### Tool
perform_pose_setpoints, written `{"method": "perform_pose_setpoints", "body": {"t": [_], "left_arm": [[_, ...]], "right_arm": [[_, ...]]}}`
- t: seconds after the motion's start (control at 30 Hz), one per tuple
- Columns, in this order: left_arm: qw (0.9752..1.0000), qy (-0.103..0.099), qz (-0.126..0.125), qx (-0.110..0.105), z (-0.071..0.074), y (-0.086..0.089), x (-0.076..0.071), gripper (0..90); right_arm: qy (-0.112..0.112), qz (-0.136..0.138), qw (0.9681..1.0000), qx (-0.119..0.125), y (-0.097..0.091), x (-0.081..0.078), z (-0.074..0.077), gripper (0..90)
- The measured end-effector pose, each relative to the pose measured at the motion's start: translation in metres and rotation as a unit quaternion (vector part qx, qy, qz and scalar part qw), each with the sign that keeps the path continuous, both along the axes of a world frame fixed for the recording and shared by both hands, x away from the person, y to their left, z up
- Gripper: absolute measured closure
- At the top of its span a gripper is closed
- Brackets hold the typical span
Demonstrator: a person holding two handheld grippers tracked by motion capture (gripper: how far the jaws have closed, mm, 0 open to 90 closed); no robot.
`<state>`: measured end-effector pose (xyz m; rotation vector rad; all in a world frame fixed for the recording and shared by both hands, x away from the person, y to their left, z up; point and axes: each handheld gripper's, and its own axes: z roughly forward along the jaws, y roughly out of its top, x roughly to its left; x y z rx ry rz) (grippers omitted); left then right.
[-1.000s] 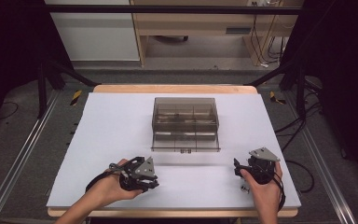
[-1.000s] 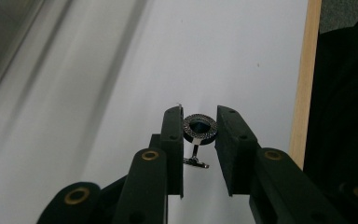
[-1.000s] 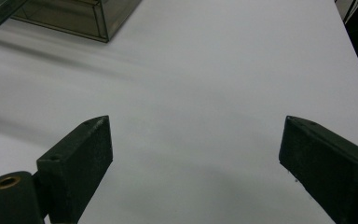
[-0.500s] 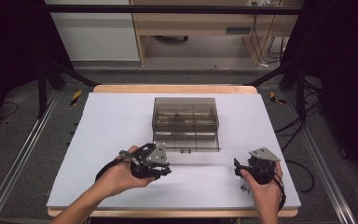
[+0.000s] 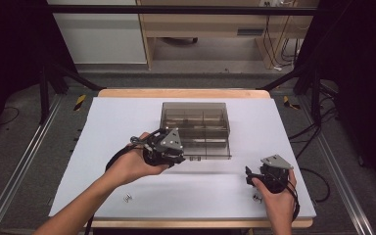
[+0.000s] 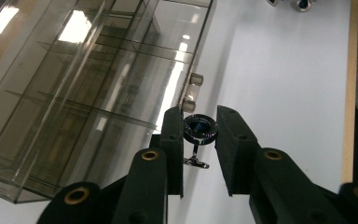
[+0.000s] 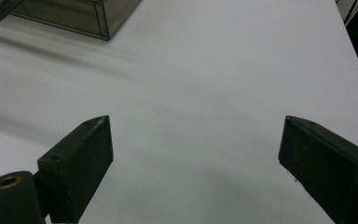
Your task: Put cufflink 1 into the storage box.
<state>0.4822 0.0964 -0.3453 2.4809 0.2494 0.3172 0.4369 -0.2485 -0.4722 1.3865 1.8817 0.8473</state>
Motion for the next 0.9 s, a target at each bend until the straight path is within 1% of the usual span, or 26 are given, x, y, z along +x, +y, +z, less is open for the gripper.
{"method": "perform_pose_setpoints", "body": {"t": [0.07,0.2,0.53,0.63,0.73,0.77,0.9], "left_arm": [[1.0,0.002,0.003,0.002,-0.001,-0.002,0.005,73.0],[0.9999,0.005,0.013,-0.002,-0.005,-0.003,0.017,73.0],[0.9998,0.005,0.015,-0.009,-0.004,-0.01,0.023,73.0],[0.9999,0.003,0.013,-0.006,-0.003,-0.013,0.025,73.0],[0.9998,0.005,0.016,-0.007,-0.002,-0.017,0.029,73.0],[0.9998,0.005,0.016,-0.011,-0.002,-0.019,0.03,73.0],[0.9998,0.004,0.016,-0.009,-0.003,-0.024,0.035,73.0]], "right_arm": [[-0.003,-0.001,1.0,0.001,-0.001,0.0,0.001,10.6],[-0.007,-0.003,1.0,0.002,-0.003,-0.002,0.002,10.8],[-0.012,-0.012,0.9999,0.001,-0.006,-0.003,0.003,11.4],[-0.013,-0.012,0.9998,0.001,-0.006,-0.003,0.003,11.4],[-0.014,-0.01,0.9999,-0.001,-0.003,-0.002,0.003,11.4],[-0.014,-0.009,0.9999,-0.003,-0.002,-0.002,0.003,11.3],[-0.012,-0.007,0.9999,-0.002,-0.001,-0.002,0.003,11.2]]}}
